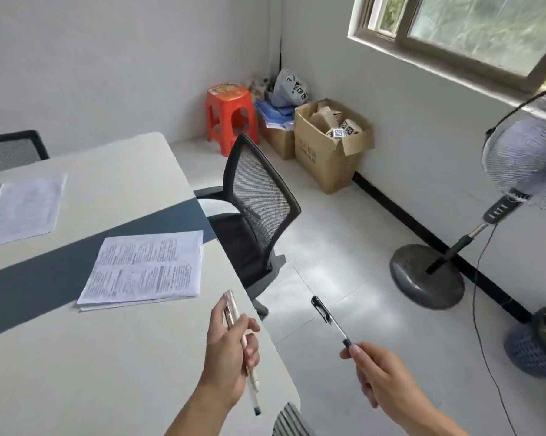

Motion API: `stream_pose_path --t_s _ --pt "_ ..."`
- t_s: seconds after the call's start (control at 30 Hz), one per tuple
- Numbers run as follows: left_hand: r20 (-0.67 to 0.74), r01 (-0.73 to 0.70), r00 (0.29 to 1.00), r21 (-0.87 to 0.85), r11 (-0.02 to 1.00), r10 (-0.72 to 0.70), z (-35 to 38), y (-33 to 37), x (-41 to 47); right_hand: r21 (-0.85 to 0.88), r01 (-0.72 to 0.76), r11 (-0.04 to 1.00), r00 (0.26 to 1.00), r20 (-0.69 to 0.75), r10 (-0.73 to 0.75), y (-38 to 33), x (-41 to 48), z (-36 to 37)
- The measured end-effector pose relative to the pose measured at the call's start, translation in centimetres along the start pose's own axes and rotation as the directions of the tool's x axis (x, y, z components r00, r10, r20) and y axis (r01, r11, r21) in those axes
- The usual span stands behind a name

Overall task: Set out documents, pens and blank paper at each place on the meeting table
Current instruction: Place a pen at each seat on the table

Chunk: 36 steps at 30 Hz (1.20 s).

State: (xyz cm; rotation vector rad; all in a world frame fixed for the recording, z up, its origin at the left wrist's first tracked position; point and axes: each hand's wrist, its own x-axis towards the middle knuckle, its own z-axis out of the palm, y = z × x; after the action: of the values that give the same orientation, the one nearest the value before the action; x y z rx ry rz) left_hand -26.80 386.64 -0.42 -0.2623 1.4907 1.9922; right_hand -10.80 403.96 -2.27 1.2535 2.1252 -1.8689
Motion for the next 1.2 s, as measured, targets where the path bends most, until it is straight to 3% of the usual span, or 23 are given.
stream_pose_path --t_s 0.1,0.3,0.5,0.7,0.9,1.07,1.2 --pt "-0.052 -0.021 0.998 -0.026 0.999 0.02 1.7 1.5 2.9 -0.034 0.008 0.999 0.998 0.055 -0.006 -2.8 4.6 -1.6" --pt "-0.298 -0.061 0.954 -0.111 0.992 0.025 4.3 2.3 8.1 -0.119 0.054 0.991 0.97 0.241 -0.024 -7.1 14.8 -3.2" --pt "-0.52 -0.136 0.853 -0.292 0.947 -0.038 9.6 2.2 11.2 -0.225 0.149 0.963 0.88 0.474 -0.025 -12.8 25.3 -5.6" --pt "-0.647 -0.192 0.758 -0.342 0.92 -0.082 12.2 2.0 12.3 -0.269 0.26 0.927 0.776 0.63 -0.034 -18.5 32.1 -6.2" --pt "-0.726 -0.28 0.673 -0.428 0.86 -0.142 11.1 2.9 15.6 -0.332 0.341 0.88 0.672 0.74 0.019 -26.1 37.7 -1.2" --pt "-0.712 -0.331 0.67 -0.542 0.772 -0.213 9.1 4.8 20.8 -0.396 0.441 0.805 0.541 0.833 0.113 -33.2 42.2 5.3" --pt "-0.734 -0.424 0.655 -0.554 0.717 -0.179 8.1 8.2 24.0 -0.444 0.614 0.653 0.556 0.83 0.042 -37.6 46.1 13.2"
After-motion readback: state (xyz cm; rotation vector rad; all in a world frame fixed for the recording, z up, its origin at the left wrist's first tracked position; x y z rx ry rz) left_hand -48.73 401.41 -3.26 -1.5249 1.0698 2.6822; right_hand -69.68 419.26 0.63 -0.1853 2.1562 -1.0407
